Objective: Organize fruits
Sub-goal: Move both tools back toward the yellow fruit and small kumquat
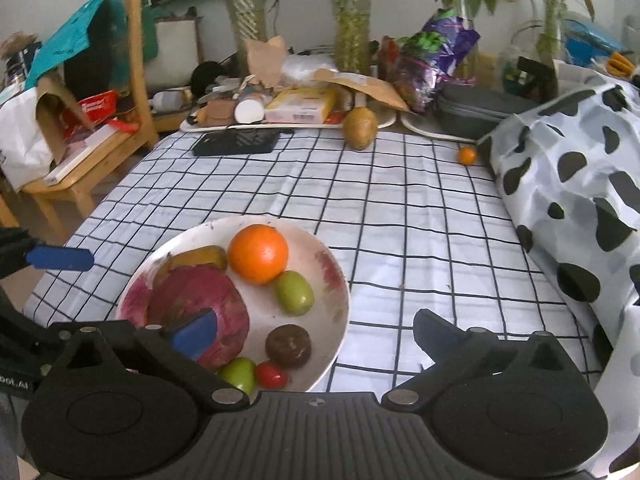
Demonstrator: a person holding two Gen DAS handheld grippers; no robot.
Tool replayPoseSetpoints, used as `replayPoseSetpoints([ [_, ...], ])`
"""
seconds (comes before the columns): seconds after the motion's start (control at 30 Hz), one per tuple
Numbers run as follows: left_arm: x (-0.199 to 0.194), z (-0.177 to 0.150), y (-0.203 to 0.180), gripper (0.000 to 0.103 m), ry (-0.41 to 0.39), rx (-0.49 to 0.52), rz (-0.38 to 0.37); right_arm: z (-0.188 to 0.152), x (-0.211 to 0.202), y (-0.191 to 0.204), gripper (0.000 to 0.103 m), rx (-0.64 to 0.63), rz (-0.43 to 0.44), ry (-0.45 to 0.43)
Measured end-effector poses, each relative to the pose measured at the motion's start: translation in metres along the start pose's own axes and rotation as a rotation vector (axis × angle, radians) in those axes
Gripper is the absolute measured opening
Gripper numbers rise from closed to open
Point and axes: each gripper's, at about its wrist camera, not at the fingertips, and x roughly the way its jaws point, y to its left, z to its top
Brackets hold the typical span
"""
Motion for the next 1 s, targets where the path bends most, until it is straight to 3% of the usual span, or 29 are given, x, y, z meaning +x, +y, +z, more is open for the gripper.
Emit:
replayPoseSetpoints([
  [1.0,-0.0026,0.0045,0.0028,0.088,-0.036,-0.02,0.009,0.0003,0.0001,0.0006,0.103,-0.011,-0.039,-0.015],
])
